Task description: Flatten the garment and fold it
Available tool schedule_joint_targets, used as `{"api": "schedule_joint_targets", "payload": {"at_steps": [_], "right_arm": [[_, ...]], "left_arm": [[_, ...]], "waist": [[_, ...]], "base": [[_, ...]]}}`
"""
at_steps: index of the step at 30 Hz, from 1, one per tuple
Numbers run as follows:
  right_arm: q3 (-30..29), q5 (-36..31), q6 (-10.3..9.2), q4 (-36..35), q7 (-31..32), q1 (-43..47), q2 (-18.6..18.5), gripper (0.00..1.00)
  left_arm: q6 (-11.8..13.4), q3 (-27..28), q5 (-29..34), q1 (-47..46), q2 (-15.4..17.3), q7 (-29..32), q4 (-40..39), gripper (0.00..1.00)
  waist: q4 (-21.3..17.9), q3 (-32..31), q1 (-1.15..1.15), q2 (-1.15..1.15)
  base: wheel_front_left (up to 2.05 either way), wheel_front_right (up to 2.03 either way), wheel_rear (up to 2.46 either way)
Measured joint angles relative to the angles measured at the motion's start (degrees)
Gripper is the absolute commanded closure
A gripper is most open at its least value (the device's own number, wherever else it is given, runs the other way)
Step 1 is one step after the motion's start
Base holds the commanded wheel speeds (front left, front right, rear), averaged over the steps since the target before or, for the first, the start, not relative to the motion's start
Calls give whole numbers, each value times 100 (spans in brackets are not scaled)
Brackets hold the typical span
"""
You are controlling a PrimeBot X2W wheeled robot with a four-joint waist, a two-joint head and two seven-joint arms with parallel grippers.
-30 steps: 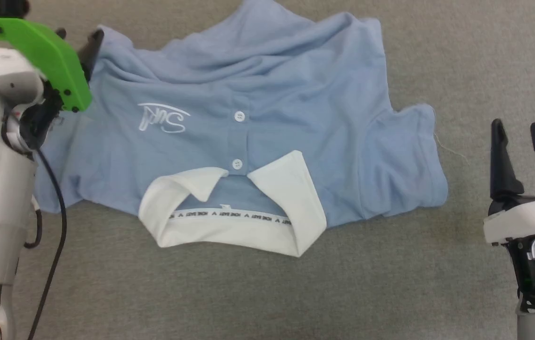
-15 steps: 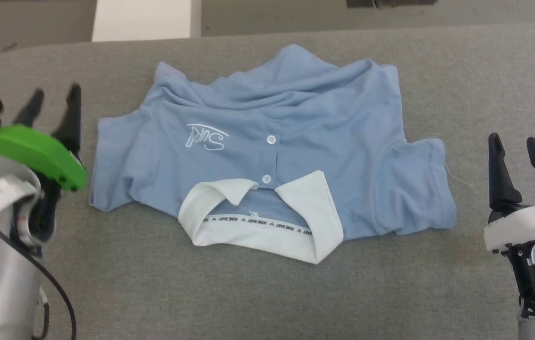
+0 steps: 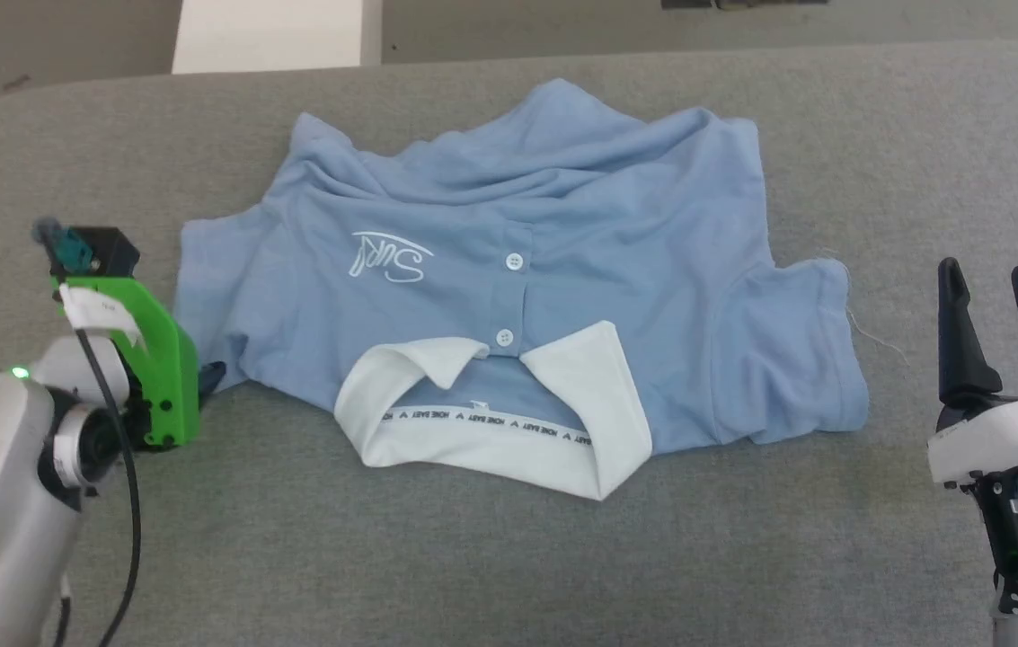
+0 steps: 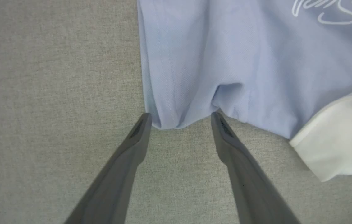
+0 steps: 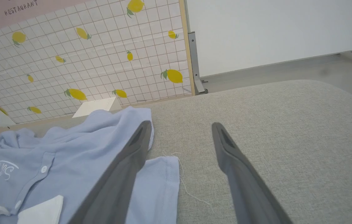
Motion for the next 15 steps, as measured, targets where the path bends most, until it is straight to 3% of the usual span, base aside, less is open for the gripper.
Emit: {"api": "schedule_joint_targets", "payload": {"at_steps": [7,13,15], "right_arm": [[29,25,0,-108,-1,-1,0,0],[25,34,0,-198,-10,-4,-1,0],[19,35,0,-207,-11,-5,-1,0]], "left_arm": [[-35,-268,203,-268,186,318,493,0],[-156,-181,86,-380,215,327,799,0],[-224,-125,-23,-382,199,333,834,87]], "waist": [[-147,250,0,0],[-253,490,0,0],[-278,556,0,0]], "base": [[0,0,0],[0,0,0],[0,0,0]]}}
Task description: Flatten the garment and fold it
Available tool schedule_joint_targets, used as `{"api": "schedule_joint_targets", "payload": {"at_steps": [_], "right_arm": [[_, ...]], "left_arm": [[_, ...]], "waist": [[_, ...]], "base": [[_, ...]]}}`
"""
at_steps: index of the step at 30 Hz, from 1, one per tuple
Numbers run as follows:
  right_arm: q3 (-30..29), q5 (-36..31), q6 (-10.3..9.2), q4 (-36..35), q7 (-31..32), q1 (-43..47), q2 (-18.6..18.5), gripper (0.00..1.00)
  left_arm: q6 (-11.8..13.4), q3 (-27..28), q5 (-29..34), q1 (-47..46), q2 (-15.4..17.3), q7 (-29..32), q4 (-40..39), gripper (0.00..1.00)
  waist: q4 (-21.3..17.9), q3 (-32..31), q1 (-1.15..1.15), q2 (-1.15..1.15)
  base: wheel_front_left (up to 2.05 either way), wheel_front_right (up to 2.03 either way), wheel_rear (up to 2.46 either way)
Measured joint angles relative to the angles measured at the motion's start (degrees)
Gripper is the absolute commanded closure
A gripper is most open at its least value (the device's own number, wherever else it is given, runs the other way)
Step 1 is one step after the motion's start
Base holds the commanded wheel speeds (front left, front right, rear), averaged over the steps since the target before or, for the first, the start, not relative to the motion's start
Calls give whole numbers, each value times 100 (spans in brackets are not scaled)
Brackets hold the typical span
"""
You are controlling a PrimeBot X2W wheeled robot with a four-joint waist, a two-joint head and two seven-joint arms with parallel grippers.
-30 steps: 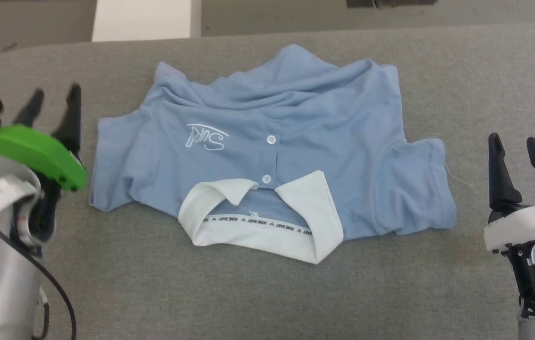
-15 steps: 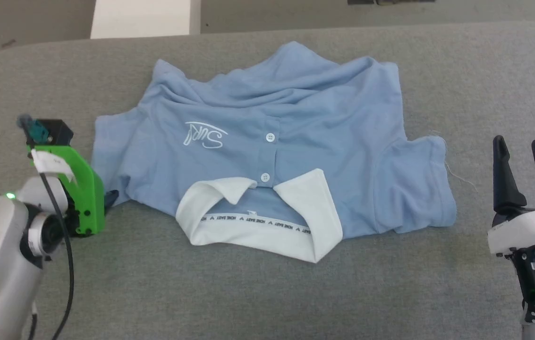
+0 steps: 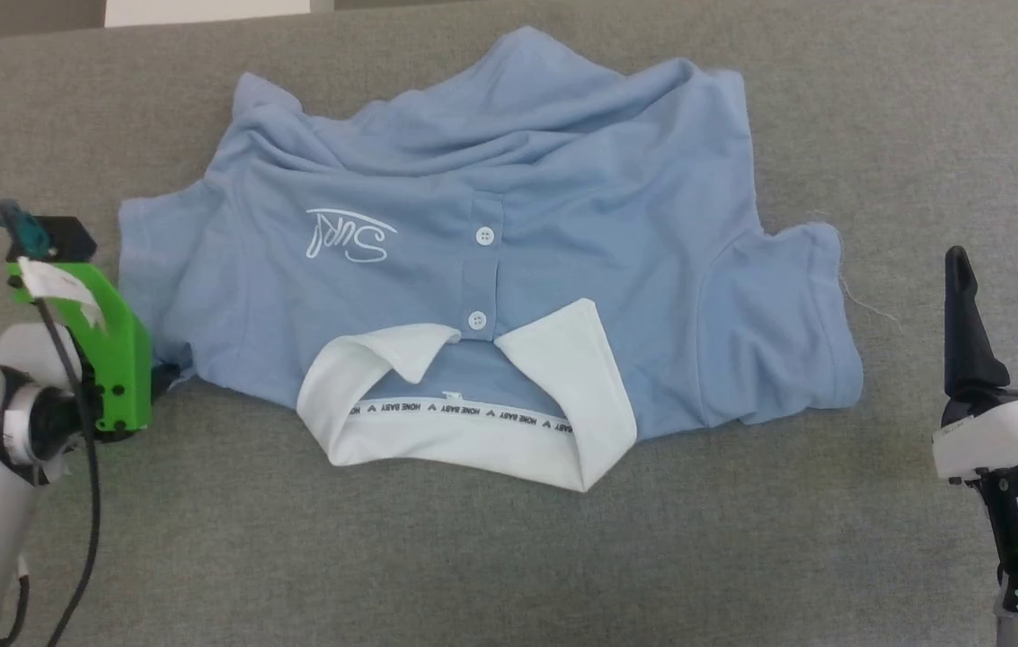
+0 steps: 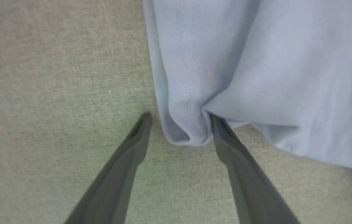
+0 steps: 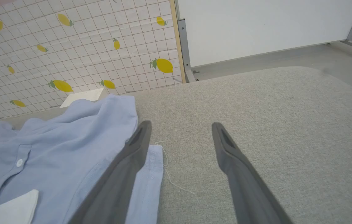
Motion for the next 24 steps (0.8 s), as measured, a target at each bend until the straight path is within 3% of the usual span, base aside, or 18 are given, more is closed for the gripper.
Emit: {"api": "schedule_joint_targets", "payload": {"at_steps": [1,7,13,16,24], "right_arm": [[-4,0,0,0,-1,0,0,0],[-16,2,0,26,-24,-23,-1,0],[67,-130,0,49,244,-27,-1,0],[154,-385,0,-33,918,-24,0,0],[534,-1065,1,-641,3794,7,1,0]], "left_arm": [[-21,22,-33,-1,5,2,9,100],[-96,225,-358,66,-69,-177,-35,100],[-16,668,-686,493,-168,-782,-412,100],[99,913,-764,822,-199,-1081,-804,100],[506,1358,-931,1766,-115,-1439,-1808,100]], "waist": [[-6,21,0,0],[15,27,0,0],[66,-146,0,0],[87,-255,0,0],[132,-390,0,0]], "base": [[0,0,0],[0,0,0],[0,0,0],[0,0,0],[0,0,0]]}}
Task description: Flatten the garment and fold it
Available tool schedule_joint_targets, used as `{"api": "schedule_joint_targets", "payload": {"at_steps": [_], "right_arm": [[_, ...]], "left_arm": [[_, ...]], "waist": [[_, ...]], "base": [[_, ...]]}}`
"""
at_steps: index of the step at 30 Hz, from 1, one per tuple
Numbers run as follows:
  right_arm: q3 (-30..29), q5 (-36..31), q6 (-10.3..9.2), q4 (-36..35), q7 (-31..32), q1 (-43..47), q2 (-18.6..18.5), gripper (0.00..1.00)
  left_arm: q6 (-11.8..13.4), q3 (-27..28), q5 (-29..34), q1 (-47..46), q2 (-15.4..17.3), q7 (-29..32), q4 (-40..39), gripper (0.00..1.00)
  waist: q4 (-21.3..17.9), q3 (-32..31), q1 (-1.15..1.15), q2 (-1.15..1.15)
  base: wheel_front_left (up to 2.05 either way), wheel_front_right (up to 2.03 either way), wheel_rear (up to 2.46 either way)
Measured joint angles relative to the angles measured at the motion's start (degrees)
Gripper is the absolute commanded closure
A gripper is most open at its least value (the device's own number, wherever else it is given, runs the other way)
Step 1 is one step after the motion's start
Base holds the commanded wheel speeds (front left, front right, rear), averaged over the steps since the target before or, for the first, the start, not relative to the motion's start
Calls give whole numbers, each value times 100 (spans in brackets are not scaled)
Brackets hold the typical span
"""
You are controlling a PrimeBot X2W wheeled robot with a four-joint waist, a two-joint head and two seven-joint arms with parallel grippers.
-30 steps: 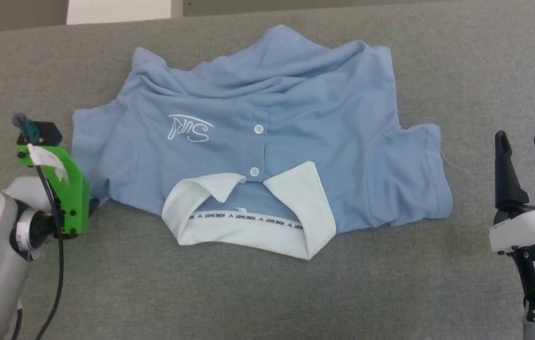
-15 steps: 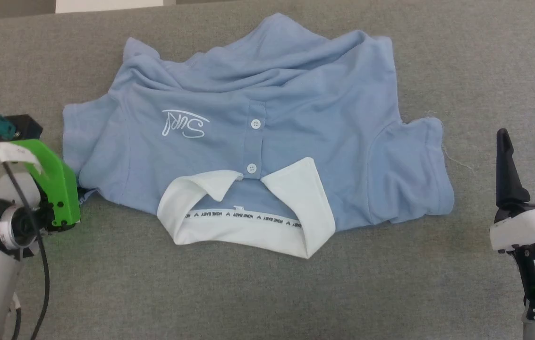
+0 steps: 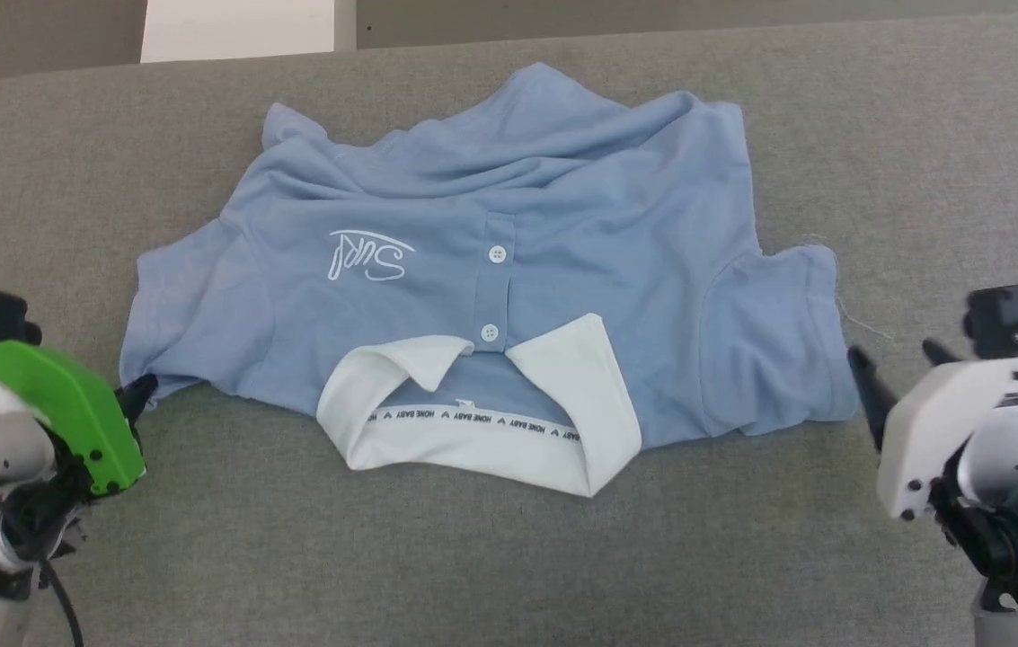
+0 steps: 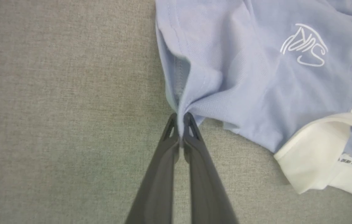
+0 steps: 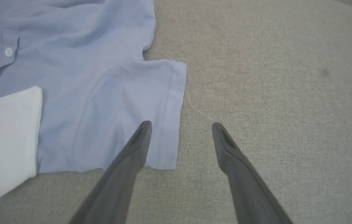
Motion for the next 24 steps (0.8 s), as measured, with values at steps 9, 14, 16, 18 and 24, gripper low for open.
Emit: {"api": "schedule_joint_targets", "payload": {"at_steps": [9,14,16,18,24], "right_arm": [[263,-487,0,86,1277,-302,-2,0],[450,-639,0,492,1359,-410,0,0],[547,-645,-1,606,1355,-494,-10,0],[649,-658,-1,673,1362,-574,-37,0],[800,-508,-49,737,1604,-701,-122,57]], "left_arm": [[138,259,-43,272,21,-211,-714,100],[137,315,-79,365,42,-260,-759,100],[135,323,-100,381,47,-263,-767,100],[131,325,-105,385,54,-272,-767,100],[87,330,-112,385,57,-319,-726,100]], "waist": [[99,347,0,0],[173,561,0,0],[200,649,0,0],[220,722,0,0],[239,794,0,0]], "base": [[0,0,0],[0,0,0],[0,0,0],[0,0,0],[0,0,0]]}}
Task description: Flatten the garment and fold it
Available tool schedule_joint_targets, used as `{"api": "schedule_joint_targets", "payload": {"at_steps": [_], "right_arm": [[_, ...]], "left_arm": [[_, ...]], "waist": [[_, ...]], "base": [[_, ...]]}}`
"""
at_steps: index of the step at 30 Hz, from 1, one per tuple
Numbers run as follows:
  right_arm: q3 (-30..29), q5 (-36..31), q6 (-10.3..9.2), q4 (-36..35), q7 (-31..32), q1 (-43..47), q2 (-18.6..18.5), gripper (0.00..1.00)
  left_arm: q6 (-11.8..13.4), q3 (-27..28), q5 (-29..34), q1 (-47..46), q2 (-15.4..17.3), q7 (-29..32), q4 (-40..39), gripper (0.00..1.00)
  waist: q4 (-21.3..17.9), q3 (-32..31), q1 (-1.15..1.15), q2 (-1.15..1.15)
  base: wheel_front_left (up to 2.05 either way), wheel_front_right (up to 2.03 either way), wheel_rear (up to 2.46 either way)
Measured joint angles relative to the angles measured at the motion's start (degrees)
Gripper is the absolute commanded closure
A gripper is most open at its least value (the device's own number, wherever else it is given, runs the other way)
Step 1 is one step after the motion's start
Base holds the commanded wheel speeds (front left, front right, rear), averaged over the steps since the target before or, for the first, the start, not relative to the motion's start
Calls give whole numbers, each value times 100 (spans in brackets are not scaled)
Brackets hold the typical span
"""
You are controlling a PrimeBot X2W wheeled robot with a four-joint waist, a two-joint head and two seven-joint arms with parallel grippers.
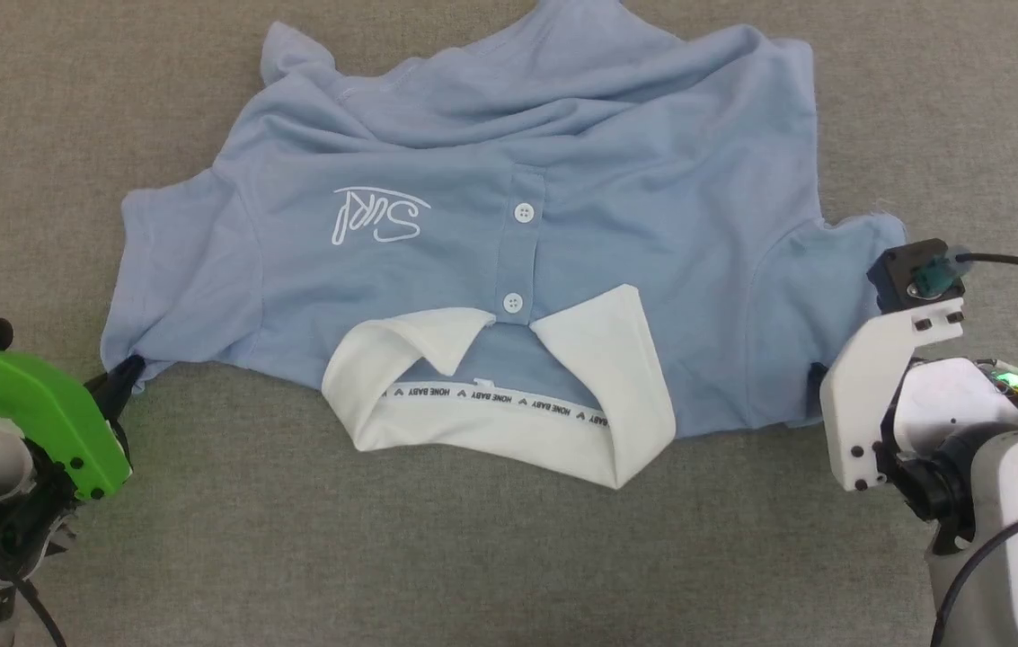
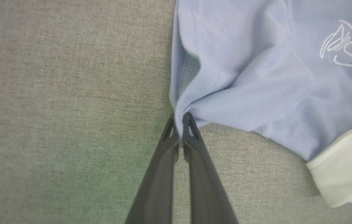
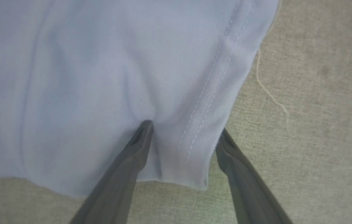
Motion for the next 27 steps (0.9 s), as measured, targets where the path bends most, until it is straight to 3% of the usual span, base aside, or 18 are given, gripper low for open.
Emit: {"api": "schedule_joint_targets", "payload": {"at_steps": [1,6,11,20,27], "right_arm": [[-7,64,0,9,1,-2,-1,100],[-123,326,5,57,-126,-1,110,100],[-497,765,14,-51,-677,2,116,100],[-1324,1234,21,-1056,-1210,57,122,100],[-1588,1513,21,-1421,-1336,265,122,100]], "left_arm": [[-1,1,-1,0,0,0,8,100],[0,23,-9,1,-2,-66,35,100],[4,80,-14,10,-19,-170,31,100],[208,113,-15,298,-124,-226,-148,100],[256,166,-42,396,-208,-393,-427,100]], "waist": [[-5,-10,0,0],[-39,-135,0,0],[-77,-342,0,0],[-156,-950,0,0],[-234,-1360,0,0]], "base": [[0,0,0],[0,0,0],[0,0,0],[0,0,0],[0,0,0]]}}
